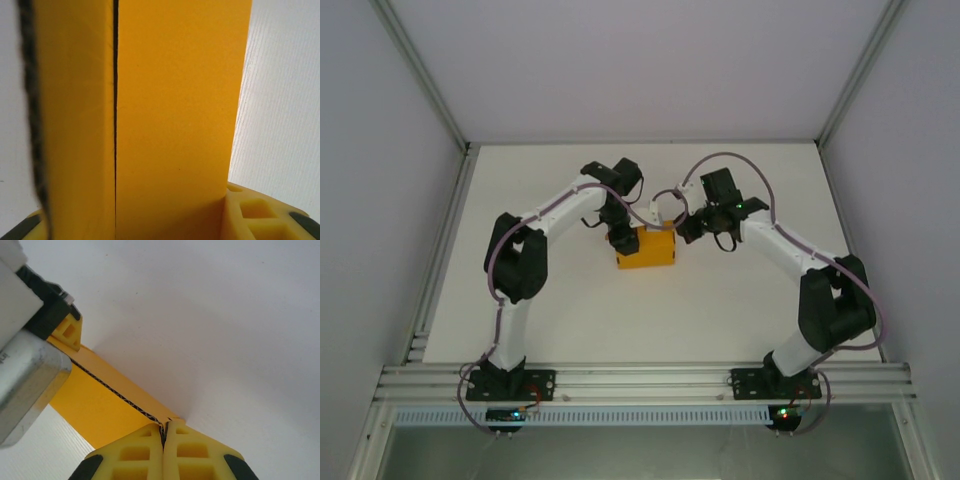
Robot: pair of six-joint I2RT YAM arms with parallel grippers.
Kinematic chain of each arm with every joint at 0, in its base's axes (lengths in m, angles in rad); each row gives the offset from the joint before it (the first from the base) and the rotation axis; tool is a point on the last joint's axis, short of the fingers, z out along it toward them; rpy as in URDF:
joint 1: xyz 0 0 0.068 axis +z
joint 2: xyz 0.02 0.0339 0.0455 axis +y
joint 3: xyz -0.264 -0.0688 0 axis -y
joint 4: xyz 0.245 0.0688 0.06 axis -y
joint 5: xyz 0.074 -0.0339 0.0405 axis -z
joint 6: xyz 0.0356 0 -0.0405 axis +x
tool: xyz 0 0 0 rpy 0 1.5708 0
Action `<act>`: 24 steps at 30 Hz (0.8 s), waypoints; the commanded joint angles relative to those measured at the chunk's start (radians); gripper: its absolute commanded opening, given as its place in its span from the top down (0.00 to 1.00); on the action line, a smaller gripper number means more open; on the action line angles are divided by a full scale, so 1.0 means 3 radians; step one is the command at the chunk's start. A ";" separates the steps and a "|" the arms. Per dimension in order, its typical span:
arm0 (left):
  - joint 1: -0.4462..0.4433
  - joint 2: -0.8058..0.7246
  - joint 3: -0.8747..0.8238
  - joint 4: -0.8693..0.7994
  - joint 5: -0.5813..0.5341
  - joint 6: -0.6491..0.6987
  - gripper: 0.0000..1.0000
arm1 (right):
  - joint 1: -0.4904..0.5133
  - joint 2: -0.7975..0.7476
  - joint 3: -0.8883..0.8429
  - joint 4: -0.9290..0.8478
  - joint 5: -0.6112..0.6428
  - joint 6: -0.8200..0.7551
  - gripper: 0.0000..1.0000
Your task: Assemble paper box
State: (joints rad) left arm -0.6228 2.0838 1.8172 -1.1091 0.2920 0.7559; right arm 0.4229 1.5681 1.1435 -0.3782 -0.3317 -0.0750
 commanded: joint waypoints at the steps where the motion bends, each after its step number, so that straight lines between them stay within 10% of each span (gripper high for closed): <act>1: -0.0046 0.0157 0.0046 0.0191 -0.0118 -0.0224 0.60 | 0.0267 -0.0167 -0.0201 0.0243 0.0395 0.0838 1.00; 7: -0.0056 0.0167 0.0047 0.0290 -0.0119 -0.0339 0.60 | 0.0717 -0.0506 -0.0862 0.1036 0.1507 0.1819 1.00; 24: -0.0058 0.0141 0.0028 0.0359 -0.0153 -0.0459 0.54 | 0.1125 -0.0344 -0.1937 0.2193 0.1795 0.1116 1.00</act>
State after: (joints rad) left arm -0.6315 2.0842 1.8191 -1.0943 0.2745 0.6598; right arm 0.7197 1.4155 0.6716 0.3111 0.3145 0.2790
